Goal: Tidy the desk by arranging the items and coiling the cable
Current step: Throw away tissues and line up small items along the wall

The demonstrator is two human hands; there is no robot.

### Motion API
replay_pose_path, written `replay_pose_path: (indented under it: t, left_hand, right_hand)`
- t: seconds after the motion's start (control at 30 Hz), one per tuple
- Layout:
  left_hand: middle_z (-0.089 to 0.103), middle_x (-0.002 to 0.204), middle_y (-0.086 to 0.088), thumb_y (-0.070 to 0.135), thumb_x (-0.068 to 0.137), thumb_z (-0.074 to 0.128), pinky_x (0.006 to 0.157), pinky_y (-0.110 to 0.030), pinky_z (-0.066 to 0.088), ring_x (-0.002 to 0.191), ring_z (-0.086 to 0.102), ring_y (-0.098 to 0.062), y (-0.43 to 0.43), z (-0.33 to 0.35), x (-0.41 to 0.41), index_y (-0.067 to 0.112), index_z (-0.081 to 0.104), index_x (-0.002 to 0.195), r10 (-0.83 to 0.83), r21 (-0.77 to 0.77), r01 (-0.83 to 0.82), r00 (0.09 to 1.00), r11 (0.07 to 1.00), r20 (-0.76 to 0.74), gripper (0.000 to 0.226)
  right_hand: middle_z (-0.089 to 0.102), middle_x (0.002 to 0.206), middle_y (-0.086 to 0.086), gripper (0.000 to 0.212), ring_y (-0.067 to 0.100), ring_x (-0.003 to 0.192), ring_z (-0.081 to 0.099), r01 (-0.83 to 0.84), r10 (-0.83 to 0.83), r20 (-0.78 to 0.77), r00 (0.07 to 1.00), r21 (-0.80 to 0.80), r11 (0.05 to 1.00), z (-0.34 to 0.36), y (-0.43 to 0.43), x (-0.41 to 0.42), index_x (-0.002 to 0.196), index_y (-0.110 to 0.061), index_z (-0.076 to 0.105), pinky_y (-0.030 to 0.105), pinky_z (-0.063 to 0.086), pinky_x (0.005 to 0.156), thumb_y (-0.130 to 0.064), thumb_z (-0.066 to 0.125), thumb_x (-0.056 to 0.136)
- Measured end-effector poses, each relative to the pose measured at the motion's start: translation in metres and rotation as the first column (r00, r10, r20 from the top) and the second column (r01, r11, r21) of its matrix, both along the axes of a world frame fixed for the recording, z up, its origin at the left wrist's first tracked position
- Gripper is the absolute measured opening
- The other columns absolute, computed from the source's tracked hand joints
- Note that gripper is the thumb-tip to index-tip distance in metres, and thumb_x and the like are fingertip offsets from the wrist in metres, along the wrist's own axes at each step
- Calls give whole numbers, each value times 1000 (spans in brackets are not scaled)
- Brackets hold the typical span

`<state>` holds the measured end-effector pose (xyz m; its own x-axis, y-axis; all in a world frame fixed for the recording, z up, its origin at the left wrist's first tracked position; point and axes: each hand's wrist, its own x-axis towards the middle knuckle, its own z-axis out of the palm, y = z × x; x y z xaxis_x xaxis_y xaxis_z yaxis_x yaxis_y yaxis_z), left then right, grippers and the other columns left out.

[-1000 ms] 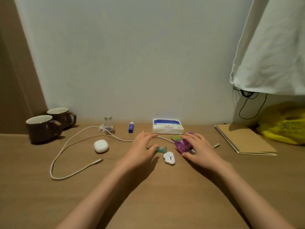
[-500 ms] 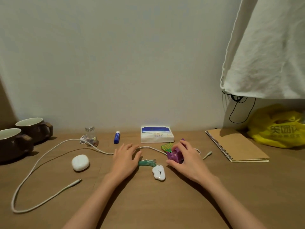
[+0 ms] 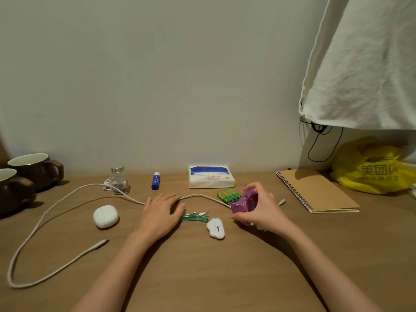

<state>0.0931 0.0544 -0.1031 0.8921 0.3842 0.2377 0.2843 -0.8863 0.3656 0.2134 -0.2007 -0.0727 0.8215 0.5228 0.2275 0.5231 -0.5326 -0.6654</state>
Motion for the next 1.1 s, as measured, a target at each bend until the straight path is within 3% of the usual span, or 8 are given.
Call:
replay_pose_path:
  t: [0.2,0.33,0.5,0.87,1.03,1.1]
  left_hand:
    - [48,141,10,50,94,37,116,-47,19,134,37,-12,-3,2,-3,30,47,135,-25,-31,26,999,999,31,47]
    - [56,133,9,43,94,43,110,-41,33,125,46,-10,-5,4,-3,27,53,131,-55,-31,58,994,998,90,41]
    - [61,125,9,38,94,46,101,-32,42,117,51,-9,-6,6,0,26,56,127,-62,-30,67,987,997,150,36]
    - [66,111,10,33,94,48,92,-31,46,106,55,-8,-2,0,11,26,63,118,-70,-24,78,970,997,235,28]
    - [66,110,12,33,94,48,91,-33,46,105,54,-8,0,-2,16,27,64,116,-76,-18,82,969,996,235,27]
    - [66,110,12,33,95,47,91,-32,45,105,54,-7,0,-3,17,27,63,115,-78,-17,85,969,996,236,27]
  right_hand:
    - [49,112,-5,71,16,108,47,-42,35,68,997,110,993,27,4,10,116,-32,41,26,51,83,-35,86,60]
    - [45,113,-3,74,21,110,46,-66,68,131,989,-16,998,41,12,39,117,-30,37,34,51,89,-29,86,61]
    - [41,119,3,75,23,113,43,-71,72,11,997,-95,993,34,23,83,117,-29,35,28,49,83,-15,84,62]
    - [40,129,6,78,23,119,42,-172,143,-106,984,-359,917,27,55,135,120,-25,31,38,50,94,-12,82,63]
    - [30,146,7,92,19,126,37,-225,180,-179,967,-274,935,28,54,133,137,-24,23,27,49,91,1,79,68]
    - [19,155,7,105,24,138,29,-213,174,-189,966,-212,954,31,48,129,145,-27,17,33,45,98,-1,82,67]
